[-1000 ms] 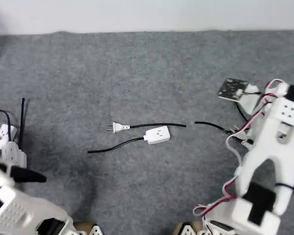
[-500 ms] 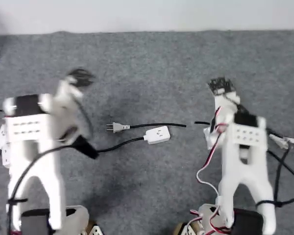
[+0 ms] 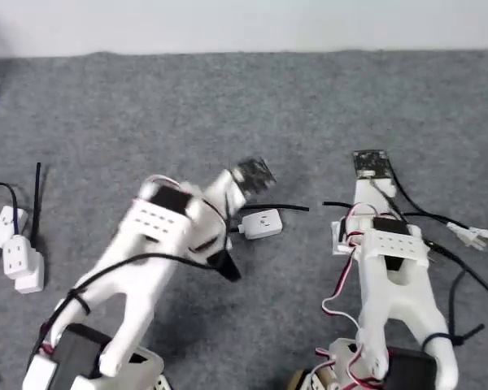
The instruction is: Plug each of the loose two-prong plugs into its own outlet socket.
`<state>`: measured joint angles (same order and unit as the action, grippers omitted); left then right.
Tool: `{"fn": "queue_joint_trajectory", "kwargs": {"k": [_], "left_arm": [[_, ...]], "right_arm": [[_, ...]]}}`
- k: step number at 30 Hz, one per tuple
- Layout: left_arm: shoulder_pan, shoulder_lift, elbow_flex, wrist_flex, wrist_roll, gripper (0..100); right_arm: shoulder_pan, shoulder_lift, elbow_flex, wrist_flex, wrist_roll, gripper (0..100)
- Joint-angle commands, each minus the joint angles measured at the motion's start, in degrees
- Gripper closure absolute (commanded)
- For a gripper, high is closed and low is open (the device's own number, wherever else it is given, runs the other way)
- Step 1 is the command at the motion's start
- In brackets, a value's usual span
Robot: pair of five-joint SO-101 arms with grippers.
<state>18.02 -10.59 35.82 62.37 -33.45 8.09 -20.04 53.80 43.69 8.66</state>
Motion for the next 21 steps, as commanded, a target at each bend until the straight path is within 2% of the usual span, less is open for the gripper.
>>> {"fn": "queue_joint_trajectory", "kwargs": {"k": [1,12,17,21], "left_arm": [[1.14,-3.08,3.82,-11.34,0.79,57],[4.92,-1.85,4.35,-23.21,0.88,57],[4.31,6.86,3.03,-32.0,0.7,57],[3.87,14.95,-1.1,-32.88,0.62,57]], "right_arm": [[1.01,-1.8,-0.26,-1.27,-0.62,75.0],[-2.77,-1.8,-0.18,-2.42,-0.7,75.0],[-2.95,-1.8,-0.09,-2.33,-0.7,75.0],[-3.82,-1.71,-0.09,-2.33,-0.7,75.0]]}}
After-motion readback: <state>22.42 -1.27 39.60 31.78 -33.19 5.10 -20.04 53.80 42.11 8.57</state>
